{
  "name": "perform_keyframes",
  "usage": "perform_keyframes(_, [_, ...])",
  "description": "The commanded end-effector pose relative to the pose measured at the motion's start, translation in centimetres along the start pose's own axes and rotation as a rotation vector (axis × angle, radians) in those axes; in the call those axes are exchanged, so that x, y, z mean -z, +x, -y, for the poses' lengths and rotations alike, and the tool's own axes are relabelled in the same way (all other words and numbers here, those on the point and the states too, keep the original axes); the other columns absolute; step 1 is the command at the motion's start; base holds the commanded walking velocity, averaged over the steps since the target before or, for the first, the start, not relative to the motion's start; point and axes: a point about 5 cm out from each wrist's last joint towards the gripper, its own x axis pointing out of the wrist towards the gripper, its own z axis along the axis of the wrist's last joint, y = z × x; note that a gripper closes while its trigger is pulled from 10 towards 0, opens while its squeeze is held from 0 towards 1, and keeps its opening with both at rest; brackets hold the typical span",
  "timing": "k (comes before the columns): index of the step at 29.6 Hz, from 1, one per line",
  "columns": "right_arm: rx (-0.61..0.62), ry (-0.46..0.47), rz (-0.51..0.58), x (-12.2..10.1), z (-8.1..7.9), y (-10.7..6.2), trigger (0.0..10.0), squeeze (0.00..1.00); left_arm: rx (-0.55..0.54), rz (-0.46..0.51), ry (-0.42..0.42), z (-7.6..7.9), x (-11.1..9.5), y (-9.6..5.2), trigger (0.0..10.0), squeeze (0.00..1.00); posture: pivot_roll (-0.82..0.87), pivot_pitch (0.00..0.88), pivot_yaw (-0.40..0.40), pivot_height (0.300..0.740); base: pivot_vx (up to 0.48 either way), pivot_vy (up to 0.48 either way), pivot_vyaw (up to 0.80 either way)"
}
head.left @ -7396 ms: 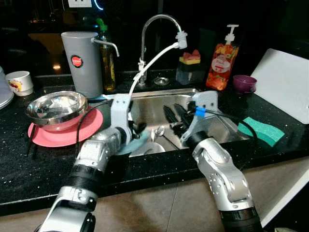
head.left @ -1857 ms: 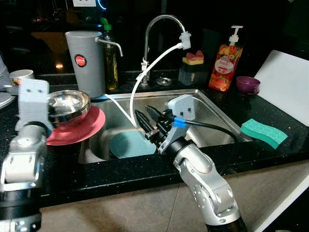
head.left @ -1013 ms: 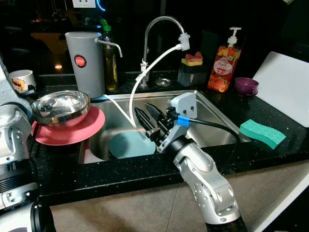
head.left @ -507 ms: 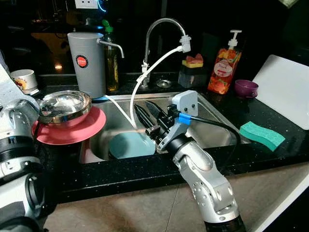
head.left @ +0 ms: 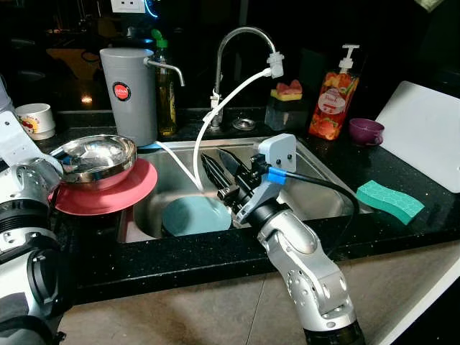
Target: Kitchen organization
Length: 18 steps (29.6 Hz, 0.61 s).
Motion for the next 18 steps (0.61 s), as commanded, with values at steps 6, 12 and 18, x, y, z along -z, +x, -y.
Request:
perform_keyframes(6, [0.011,0.012,0.016,-0.2,0.2,-0.1,10.0,0.0,-0.013,-0.015,-0.008,-0.2,-0.1,0.2,0.0,0.0,0.14,0.055,-0.04,0.74,0.0,0.0,0.0])
perform_keyframes(12, [-0.132,-0.015,0.004,-0.5,-0.9,-0.1,10.0,0.0,-0.016,-0.016,-0.011,-0.2,0.0,0.2,0.0,0.0,0.14,0.057,-0.045,0.74,0.0,0.0,0.0])
perform_keyframes(18, [-0.273,-0.044,-0.077,0.6,-2.5,-0.6,10.0,0.0,-0.013,0.023,-0.011,-0.1,-0.3,0.1,0.0,0.0,0.14,0.058,-0.049,0.74,0.0,0.0,0.0])
